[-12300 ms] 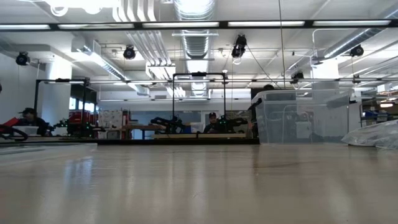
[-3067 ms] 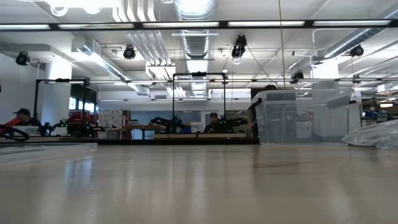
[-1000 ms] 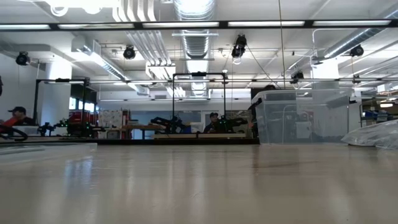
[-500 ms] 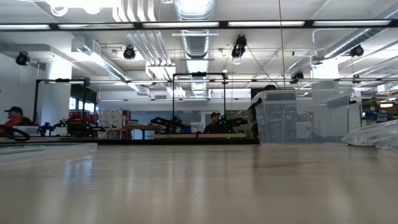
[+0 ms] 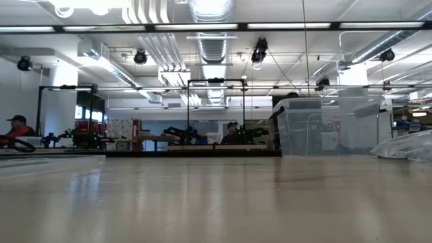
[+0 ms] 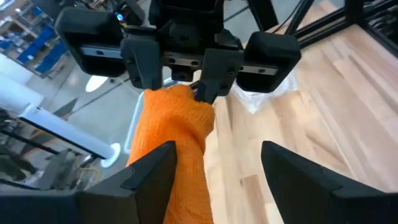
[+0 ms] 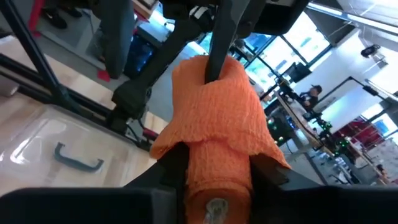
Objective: Roll bandage
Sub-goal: Roll the orange bandage
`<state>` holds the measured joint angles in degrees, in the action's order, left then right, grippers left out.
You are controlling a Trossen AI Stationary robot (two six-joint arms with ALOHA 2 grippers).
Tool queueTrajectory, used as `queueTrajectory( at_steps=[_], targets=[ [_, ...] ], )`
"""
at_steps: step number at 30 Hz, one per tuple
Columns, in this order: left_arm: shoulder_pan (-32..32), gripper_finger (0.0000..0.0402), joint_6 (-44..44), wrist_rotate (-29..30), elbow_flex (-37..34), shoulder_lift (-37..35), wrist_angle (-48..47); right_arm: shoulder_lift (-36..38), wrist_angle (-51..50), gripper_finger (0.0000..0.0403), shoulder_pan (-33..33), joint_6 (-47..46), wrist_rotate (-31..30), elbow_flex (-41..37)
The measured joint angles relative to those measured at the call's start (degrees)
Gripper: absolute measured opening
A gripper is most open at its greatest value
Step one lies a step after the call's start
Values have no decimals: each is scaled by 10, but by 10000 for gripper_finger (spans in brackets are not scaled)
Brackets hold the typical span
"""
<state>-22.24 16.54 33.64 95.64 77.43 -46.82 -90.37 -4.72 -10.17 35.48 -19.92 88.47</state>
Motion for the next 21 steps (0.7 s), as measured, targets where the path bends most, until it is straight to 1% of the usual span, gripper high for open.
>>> queueTrajectory(
  at_steps=[5,9,13,17,21],
  targets=[
    [0,225,30,6,0,4,20,-3,-3,88,0,-1,6,0],
    [3,224,52,10,-1,6,34,-5,-9,94,-2,-3,54,-1],
    [4,229,66,10,-1,7,41,-5,-9,96,-2,2,67,-1],
    [5,235,69,4,-1,9,44,-5,-10,91,-1,8,104,-2],
    [6,240,65,1,-1,9,43,-5,-10,89,-1,27,109,-2]
  ],
)
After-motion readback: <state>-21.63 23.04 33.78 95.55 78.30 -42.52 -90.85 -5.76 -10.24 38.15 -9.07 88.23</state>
